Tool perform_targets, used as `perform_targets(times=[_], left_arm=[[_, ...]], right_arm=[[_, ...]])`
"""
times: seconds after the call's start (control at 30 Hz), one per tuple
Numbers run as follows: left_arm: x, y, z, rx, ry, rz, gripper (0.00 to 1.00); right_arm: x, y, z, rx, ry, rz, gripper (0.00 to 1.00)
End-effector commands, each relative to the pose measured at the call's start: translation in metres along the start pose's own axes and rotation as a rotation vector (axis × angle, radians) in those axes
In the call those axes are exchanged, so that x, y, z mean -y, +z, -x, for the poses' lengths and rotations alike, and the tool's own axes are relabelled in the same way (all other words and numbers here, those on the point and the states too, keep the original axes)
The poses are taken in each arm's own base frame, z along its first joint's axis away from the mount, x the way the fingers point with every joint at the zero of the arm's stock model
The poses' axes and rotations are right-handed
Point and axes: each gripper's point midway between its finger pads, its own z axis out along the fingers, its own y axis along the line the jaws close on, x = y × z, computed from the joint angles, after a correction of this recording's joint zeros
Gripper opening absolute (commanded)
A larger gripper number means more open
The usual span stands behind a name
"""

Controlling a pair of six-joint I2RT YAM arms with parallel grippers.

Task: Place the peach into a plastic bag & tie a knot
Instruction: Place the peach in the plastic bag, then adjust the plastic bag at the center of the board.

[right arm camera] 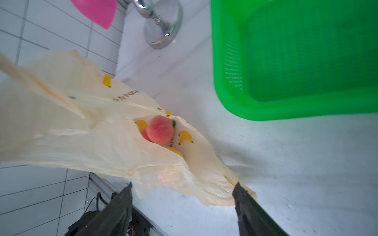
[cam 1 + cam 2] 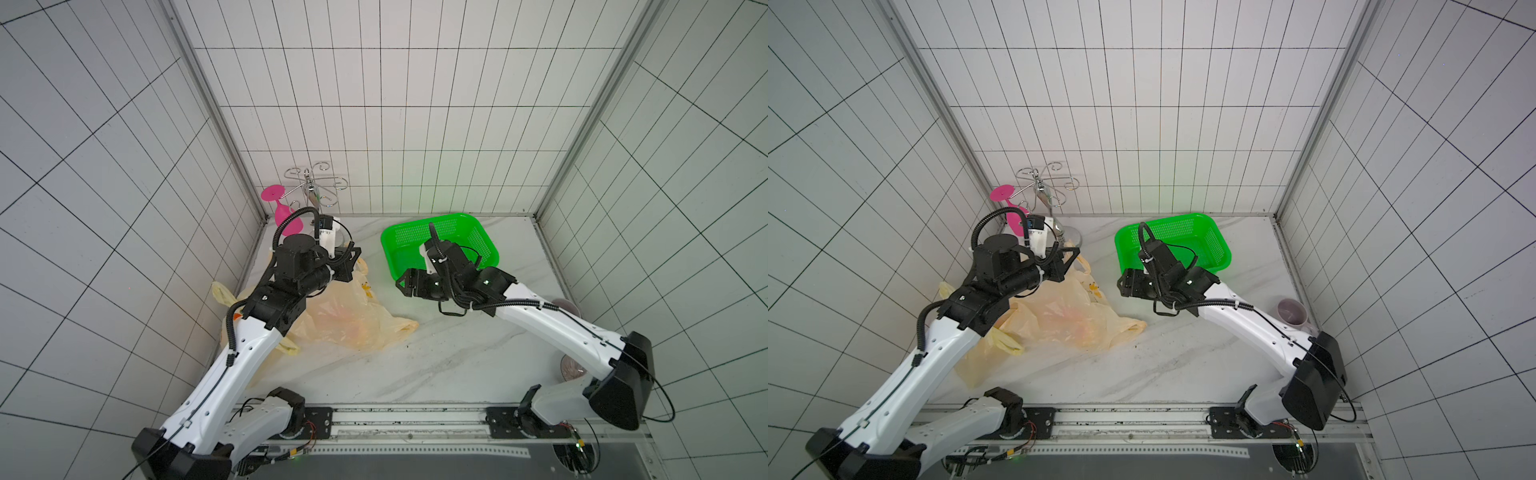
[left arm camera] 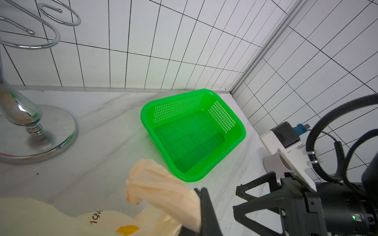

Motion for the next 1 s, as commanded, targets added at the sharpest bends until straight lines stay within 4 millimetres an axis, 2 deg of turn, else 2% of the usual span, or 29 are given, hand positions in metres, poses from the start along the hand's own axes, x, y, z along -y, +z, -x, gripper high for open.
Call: perform_targets(times=[0.0,0.17,0.33,0.53,0.67,0.7,0.77,0.8,0.83,0.9,0.97], left_arm=[[0.005,0.004,0.006,0.019,0.006,-0.026,0.00],[0.008,0.003,0.005,0.030,0.012,-0.040,0.00],[0.009,0.002,0.005,0.035,0.019,-0.048,0.00],[0.016,0.003,0.003,0.031,0.027,-0.068,0.00],[0.020,0.003,0.005,0.033,0.028,-0.078,0.00],[0.020,0.003,0.006,0.036,0.030,-0.079,0.00],[0.021,0.002,0.008,0.040,0.034,-0.079,0.00],[0.022,0.001,0.009,0.043,0.037,-0.078,0.00],[0.022,0.000,0.011,0.046,0.040,-0.075,0.00],[0.024,-0.005,0.020,0.061,0.054,-0.062,0.00],[0.028,-0.017,0.039,0.093,0.071,-0.032,0.00]], right_arm=[[0.051,0.009,-0.055,-0.188,0.277,-0.165,0.83],[0.044,0.033,-0.074,-0.286,0.588,-0.084,0.85],[0.041,0.058,-0.071,-0.249,0.873,0.022,0.87],[0.048,0.090,-0.075,-0.249,1.046,0.031,0.88],[0.052,0.111,-0.079,-0.256,1.115,0.024,0.83],[0.053,0.115,-0.083,-0.259,1.127,0.023,0.80],[0.062,0.122,-0.090,-0.251,1.148,-0.003,0.66],[0.064,0.123,-0.092,-0.247,1.147,-0.007,0.58],[0.065,0.121,-0.090,-0.237,1.137,-0.001,0.41],[0.069,0.106,-0.077,-0.163,1.058,-0.007,0.20],[0.072,0.070,-0.045,-0.047,0.873,-0.035,0.07]])
